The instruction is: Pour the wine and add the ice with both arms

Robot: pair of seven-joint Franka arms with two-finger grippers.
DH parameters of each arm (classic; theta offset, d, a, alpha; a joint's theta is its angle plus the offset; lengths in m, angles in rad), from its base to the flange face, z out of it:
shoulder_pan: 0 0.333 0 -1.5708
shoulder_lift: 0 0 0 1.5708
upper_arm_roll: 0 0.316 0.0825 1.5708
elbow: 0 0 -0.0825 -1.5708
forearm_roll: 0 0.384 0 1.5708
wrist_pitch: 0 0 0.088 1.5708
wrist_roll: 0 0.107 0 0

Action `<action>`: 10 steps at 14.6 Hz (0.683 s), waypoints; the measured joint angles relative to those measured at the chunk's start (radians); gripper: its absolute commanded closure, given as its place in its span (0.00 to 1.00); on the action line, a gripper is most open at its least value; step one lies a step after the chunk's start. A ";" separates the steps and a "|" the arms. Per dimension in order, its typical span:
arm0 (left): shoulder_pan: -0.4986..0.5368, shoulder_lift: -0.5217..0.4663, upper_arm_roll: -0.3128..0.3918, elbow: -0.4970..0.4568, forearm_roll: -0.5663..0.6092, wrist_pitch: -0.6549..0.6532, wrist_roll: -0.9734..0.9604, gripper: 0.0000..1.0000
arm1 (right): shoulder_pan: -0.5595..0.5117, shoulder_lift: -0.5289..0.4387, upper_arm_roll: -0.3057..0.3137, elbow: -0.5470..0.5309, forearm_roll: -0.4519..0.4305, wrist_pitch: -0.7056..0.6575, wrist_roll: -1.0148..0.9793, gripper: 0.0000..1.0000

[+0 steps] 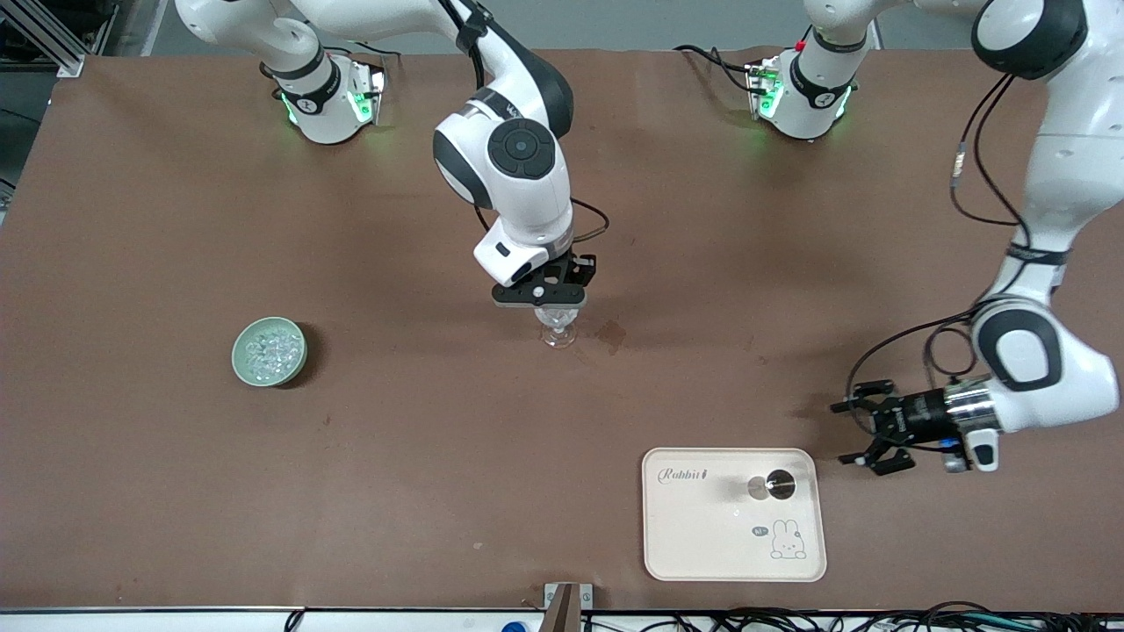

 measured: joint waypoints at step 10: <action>-0.032 -0.304 -0.107 0.002 0.640 -0.262 -0.006 0.00 | -0.023 -0.028 -0.021 0.049 -0.004 -0.057 0.004 0.00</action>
